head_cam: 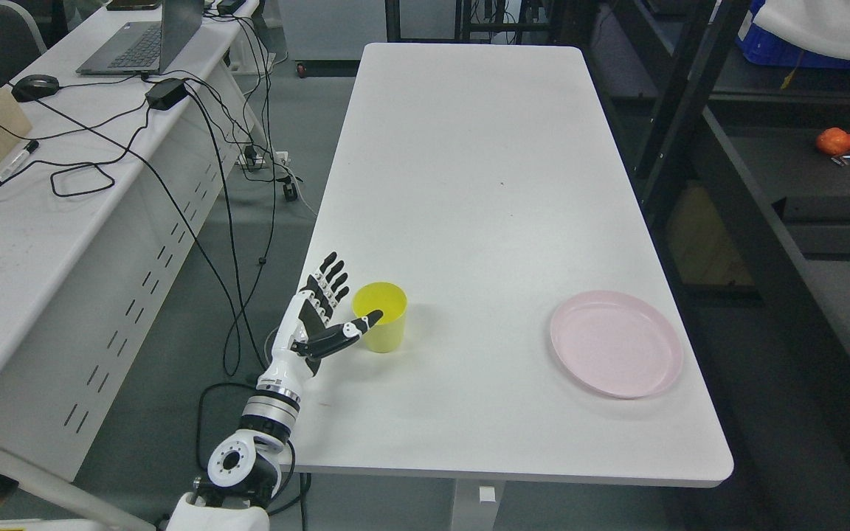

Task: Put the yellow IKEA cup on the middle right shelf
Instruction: 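Reach the left hand toward the yellow cup on the table, then close the left hand fingers around the yellow cup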

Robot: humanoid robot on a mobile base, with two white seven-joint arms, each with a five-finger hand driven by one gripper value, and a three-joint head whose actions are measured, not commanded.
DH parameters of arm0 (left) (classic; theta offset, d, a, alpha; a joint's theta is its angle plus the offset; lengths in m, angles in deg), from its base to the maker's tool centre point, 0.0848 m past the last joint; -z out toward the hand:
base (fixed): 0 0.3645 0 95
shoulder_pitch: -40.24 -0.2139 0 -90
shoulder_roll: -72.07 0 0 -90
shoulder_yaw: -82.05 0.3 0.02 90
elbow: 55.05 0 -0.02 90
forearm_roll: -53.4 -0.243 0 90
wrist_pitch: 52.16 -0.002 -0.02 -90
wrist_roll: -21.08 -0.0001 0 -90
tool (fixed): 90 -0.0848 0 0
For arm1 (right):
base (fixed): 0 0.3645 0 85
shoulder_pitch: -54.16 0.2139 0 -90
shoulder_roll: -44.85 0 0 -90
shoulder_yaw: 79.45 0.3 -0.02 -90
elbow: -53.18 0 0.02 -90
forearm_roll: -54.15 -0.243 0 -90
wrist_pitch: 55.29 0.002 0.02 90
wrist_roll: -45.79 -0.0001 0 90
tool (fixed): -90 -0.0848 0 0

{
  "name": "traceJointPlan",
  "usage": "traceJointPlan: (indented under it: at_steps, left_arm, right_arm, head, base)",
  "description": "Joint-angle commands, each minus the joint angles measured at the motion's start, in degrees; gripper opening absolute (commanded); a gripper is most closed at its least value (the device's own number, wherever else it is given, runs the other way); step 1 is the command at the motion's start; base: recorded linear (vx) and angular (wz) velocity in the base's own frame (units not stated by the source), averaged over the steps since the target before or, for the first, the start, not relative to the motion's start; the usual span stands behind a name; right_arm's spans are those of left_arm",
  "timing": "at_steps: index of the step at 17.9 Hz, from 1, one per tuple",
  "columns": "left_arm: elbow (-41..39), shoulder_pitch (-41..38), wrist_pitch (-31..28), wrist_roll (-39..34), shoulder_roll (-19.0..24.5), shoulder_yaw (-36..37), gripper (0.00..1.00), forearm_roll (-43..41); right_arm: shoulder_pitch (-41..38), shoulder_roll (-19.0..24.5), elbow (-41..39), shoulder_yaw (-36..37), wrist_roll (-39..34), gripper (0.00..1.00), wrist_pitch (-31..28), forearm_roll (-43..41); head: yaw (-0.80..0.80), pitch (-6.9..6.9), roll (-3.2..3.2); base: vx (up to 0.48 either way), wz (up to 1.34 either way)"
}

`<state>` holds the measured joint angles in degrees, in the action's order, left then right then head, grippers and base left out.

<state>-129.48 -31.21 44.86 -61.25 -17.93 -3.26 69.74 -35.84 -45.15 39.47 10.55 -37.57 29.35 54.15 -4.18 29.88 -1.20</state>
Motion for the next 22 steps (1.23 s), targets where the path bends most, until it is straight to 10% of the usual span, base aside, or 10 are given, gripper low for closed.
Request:
traceJointPlan:
  at_steps: [1, 15, 22]
  left_arm:
    - [6.58, 2.98, -1.74, 1.39, 1.00, 7.52, 0.98, 1.32]
    - [11.76, 5.36, -4.03, 1.47, 1.00, 7.18, 0.89, 3.08]
    - [11.76, 4.83, -0.18, 1.56, 1.00, 3.23, 0.26, 9.75]
  right_arm:
    - [-0.79, -1.00, 0.00, -0.97, 0.04, 0.99, -0.01, -1.41]
    - [-0.79, -1.00, 0.00, -0.97, 0.04, 0.99, -0.01, -1.41]
    - [-0.79, -1.00, 0.00, -0.97, 0.04, 0.99, -0.01, -1.41]
  head:
    - [0.00, 0.00, 0.00]
    - [0.00, 0.00, 0.00]
    - [0.00, 0.00, 0.00]
  base:
    - [0.000, 0.00]
    - [0.000, 0.00]
    - [0.000, 0.00]
